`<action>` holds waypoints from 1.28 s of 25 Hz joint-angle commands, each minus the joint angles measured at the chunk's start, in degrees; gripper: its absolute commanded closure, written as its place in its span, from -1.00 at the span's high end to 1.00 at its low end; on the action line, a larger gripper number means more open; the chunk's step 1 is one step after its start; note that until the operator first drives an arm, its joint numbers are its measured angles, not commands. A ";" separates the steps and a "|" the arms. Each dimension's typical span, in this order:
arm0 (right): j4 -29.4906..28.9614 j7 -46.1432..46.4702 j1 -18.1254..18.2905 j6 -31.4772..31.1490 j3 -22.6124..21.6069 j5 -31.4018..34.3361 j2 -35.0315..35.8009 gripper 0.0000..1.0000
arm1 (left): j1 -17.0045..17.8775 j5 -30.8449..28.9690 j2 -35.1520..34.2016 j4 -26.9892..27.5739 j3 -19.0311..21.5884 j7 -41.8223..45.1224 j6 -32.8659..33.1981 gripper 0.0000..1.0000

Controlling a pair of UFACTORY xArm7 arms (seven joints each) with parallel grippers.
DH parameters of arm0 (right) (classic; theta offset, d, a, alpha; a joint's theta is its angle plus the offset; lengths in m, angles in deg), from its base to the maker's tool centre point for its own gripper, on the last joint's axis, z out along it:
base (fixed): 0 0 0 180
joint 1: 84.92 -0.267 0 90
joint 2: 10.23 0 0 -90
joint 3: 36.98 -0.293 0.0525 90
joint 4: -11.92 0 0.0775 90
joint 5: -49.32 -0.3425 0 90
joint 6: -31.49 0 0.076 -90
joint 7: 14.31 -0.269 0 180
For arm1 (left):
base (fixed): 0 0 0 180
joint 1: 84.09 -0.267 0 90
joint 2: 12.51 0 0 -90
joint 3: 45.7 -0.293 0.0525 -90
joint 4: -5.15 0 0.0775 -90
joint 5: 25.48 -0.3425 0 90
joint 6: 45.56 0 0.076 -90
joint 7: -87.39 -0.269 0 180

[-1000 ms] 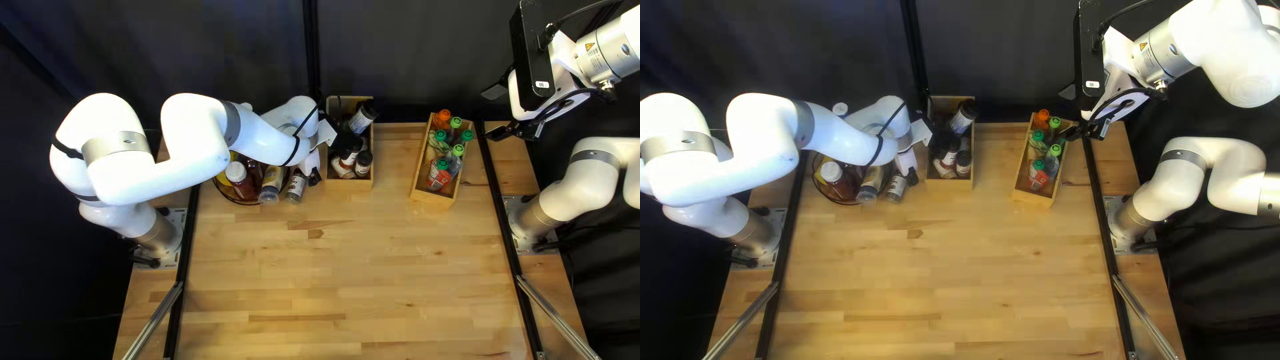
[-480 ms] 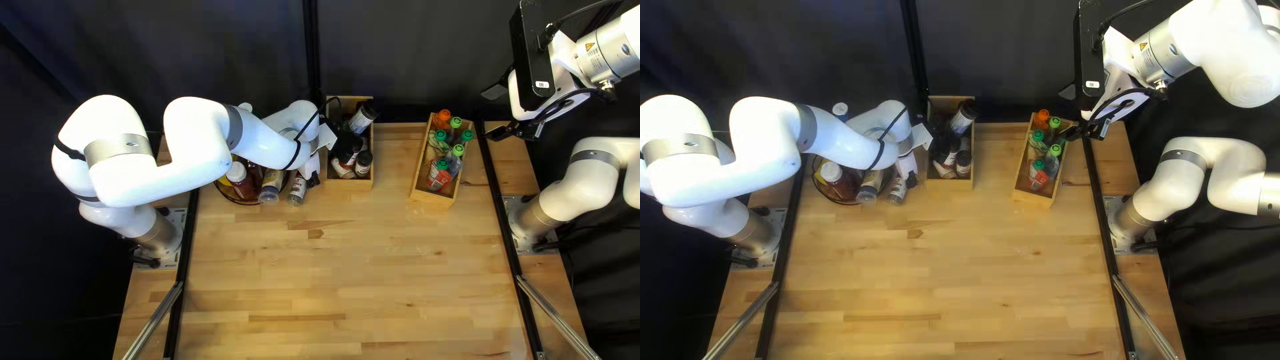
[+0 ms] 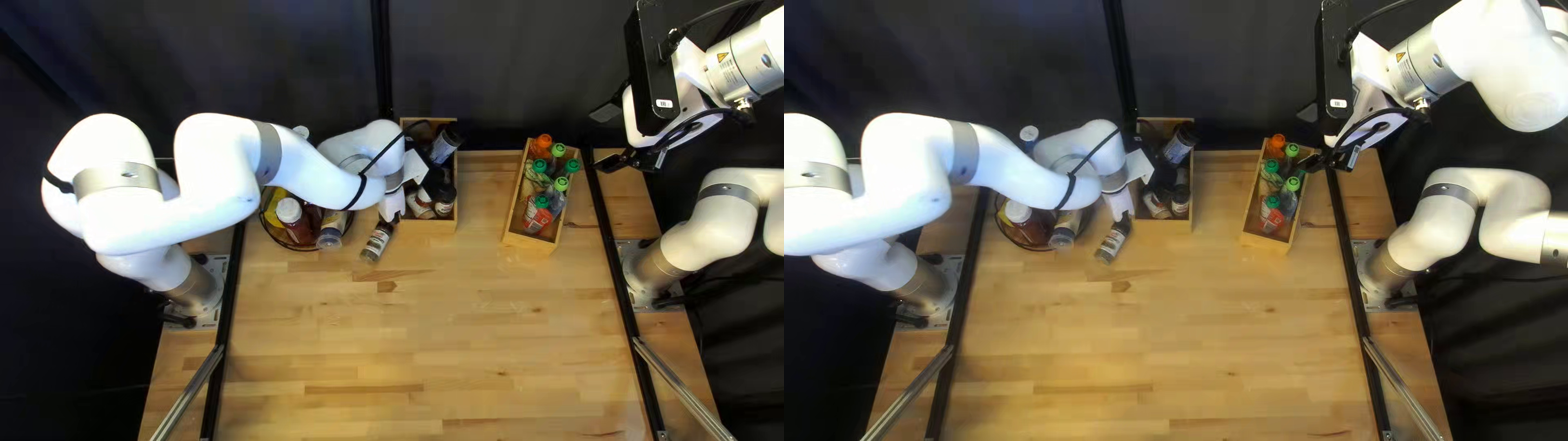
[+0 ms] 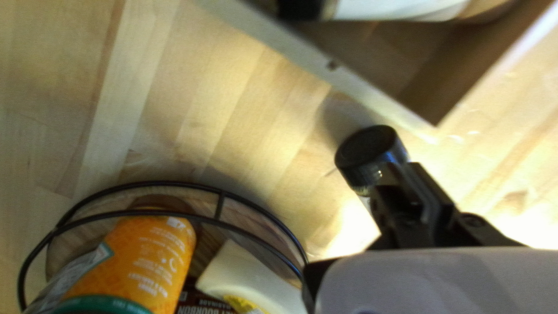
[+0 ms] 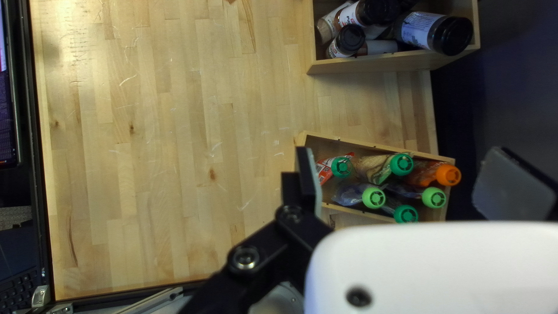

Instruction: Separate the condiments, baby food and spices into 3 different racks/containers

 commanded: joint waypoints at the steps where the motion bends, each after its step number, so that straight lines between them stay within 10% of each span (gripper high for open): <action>1: 0.00 0.00 0.00 0.00 0.00 0.00 0.00 1.00 | 0.96 0.83 -0.54 -1.34 0.91 0.49 0.82 1.00; 30: 0.00 0.00 0.00 0.00 0.00 0.00 0.00 1.00 | 0.77 12.39 5.05 -9.07 4.14 6.25 13.33 1.00; 31: 0.00 0.00 0.00 0.00 0.00 0.00 0.00 1.00 | 0.84 12.48 5.38 -8.88 4.26 6.49 13.36 -0.25; 32: 0.00 0.00 0.00 0.00 0.00 0.00 0.00 1.00 | 0.92 12.49 5.61 -8.75 4.31 6.72 13.36 -1.00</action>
